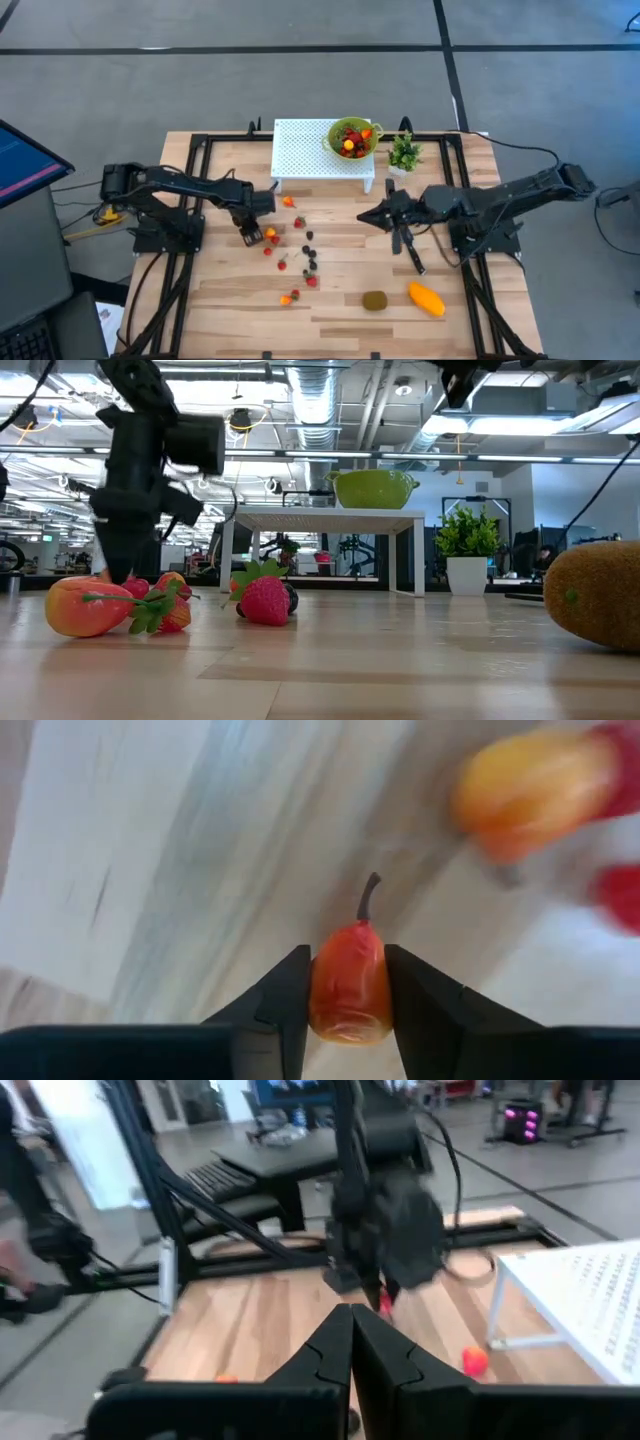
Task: Pick & Place Fruit
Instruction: Put the yellow pear into the green strainer bowl
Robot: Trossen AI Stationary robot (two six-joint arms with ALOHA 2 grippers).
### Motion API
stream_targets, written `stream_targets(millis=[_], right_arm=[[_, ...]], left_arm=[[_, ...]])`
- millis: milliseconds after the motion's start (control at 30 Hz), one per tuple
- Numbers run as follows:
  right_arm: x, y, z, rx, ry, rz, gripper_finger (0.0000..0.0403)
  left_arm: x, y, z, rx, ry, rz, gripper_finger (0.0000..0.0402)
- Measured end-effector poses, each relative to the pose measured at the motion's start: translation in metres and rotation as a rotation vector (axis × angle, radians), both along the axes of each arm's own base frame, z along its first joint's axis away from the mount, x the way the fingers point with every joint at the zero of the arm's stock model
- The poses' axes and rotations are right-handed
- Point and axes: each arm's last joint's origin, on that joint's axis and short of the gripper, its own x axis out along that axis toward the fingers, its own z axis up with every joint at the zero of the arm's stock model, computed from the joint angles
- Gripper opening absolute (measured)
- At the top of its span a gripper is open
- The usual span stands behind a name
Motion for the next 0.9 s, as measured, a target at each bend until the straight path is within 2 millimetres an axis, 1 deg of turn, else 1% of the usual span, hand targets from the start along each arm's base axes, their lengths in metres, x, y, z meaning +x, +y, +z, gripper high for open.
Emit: stream_targets(millis=[100,200,300,333,467,567,667,800,900], right_arm=[[0.01,0.012,-0.011,-0.003,0.029,-0.036,0.0],[0.02,0.024,-0.022,0.009,0.032,-0.041,0.0],[0.031,0.035,-0.029,0.021,-0.021,-0.049,0.0],[0.035,0.038,-0.031,0.027,-0.041,-0.053,0.0],[0.047,0.043,-0.04,0.018,-0.092,-0.105,0.0],[0.054,0.042,-0.046,0.023,-0.118,-0.139,0.0],[0.059,0.041,-0.048,0.04,-0.162,-0.152,0.0],[0.065,0.036,-0.047,0.066,-0.23,-0.172,0.0],[0.067,0.029,-0.046,0.081,-0.251,-0.191,0.0005]], left_arm=[[0.001,-0.001,0.017,-0.022,-0.138,0.007,0.011],[0.003,-0.003,0.037,-0.036,-0.319,0.002,0.011],[0.008,-0.005,0.062,-0.02,-0.567,-0.007,0.011],[0.013,-0.007,0.072,-0.012,-0.674,-0.019,0.0111],[0.026,-0.016,0.105,0.011,-1.022,-0.083,0.0111],[0.035,-0.024,0.118,0.029,-1.184,-0.138,0.0111],[0.041,-0.031,0.123,0.071,-1.279,-0.214,0.0112],[0.049,-0.037,0.126,0.13,-1.36,-0.292,0.0112],[0.058,-0.038,0.124,0.16,-1.412,-0.316,0.0112]])
